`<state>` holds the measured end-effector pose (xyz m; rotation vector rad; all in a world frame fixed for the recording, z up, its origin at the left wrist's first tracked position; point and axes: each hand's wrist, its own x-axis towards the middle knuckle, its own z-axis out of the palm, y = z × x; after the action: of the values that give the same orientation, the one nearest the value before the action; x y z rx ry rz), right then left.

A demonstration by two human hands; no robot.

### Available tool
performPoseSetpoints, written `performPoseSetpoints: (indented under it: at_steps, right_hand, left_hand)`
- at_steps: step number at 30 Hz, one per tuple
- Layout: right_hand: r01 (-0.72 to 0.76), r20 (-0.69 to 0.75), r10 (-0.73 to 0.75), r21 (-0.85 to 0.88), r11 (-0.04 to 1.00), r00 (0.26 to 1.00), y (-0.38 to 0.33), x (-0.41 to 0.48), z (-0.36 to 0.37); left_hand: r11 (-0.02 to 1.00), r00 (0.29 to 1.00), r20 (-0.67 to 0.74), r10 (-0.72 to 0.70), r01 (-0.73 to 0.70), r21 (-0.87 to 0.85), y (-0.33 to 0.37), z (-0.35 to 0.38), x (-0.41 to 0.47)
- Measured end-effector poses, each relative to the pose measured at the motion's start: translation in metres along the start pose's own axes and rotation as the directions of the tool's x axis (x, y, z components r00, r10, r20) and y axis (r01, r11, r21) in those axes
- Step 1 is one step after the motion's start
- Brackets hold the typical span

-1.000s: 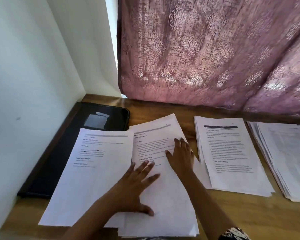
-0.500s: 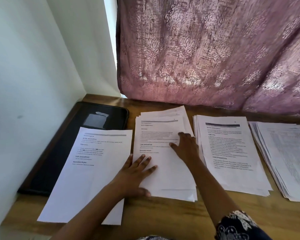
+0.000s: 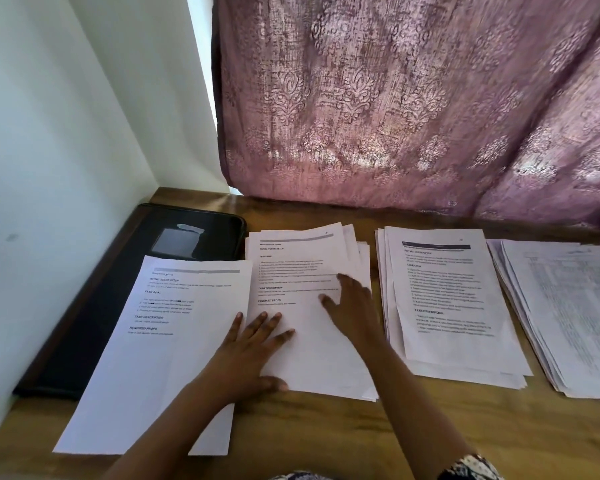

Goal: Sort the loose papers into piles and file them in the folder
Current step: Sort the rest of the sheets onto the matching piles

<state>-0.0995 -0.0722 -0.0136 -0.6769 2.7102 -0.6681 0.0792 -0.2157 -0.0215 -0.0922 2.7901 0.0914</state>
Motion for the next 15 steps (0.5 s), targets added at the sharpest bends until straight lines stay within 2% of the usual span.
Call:
performPoseSetpoints:
  at_steps: [3, 4, 6, 7, 8, 9, 11, 12, 13, 15]
  right_hand:
    - [-0.004, -0.120, 0.007, 0.028, 1.000, 0.993, 0.005, 0.033, -0.024]
    - [0.006, -0.123, -0.002, 0.035, 0.999, 0.992, 0.007, 0.046, -0.030]
    - [0.040, -0.104, -0.035, 0.052, 0.998, 0.994, 0.010, 0.070, -0.035]
    - [0.066, -0.098, -0.060, 0.060, 0.996, 0.993, 0.012, 0.081, -0.035]
    - [0.100, -0.098, -0.093, 0.064, 0.993, 0.991, 0.013, 0.092, -0.035]
    - [0.136, -0.099, -0.130, 0.060, 0.989, 0.987, 0.014, 0.104, -0.034]
    - [0.208, -0.055, -0.209, -0.023, 0.978, 0.976, 0.013, 0.124, -0.034]
    - [0.254, -0.013, -0.257, -0.098, 0.962, 0.966, 0.012, 0.133, -0.034]
    - [0.298, 0.030, -0.297, -0.168, 0.940, 0.954, 0.011, 0.142, -0.033]
    - [0.329, 0.107, -0.312, -0.222, 0.918, 0.944, 0.012, 0.157, -0.033]
  left_hand:
    - [1.000, 0.999, 0.034, 0.012, -0.012, -0.010, 0.000, -0.008, 0.006]
    - [0.999, 1.000, 0.024, 0.019, -0.018, -0.036, 0.002, -0.013, 0.007]
    - [0.997, 0.993, -0.090, 0.071, -0.073, -0.029, 0.005, -0.026, 0.011]
    - [0.996, 0.994, -0.072, 0.082, -0.085, -0.030, 0.008, -0.029, 0.015]
    - [0.993, 0.986, -0.121, 0.118, -0.119, -0.003, 0.013, -0.030, 0.020]
    - [0.986, 0.984, -0.069, 0.164, -0.165, -0.007, 0.021, -0.032, 0.025]
    - [0.971, 0.966, -0.107, 0.234, -0.238, -0.022, 0.037, -0.020, 0.034]
    - [0.973, 0.963, -0.147, 0.227, -0.230, -0.001, 0.043, -0.013, 0.037]
    - [0.978, 0.971, -0.120, 0.207, -0.209, -0.005, 0.047, -0.007, 0.038]
    - [0.986, 0.979, -0.126, 0.161, -0.165, -0.020, 0.044, 0.000, 0.043]
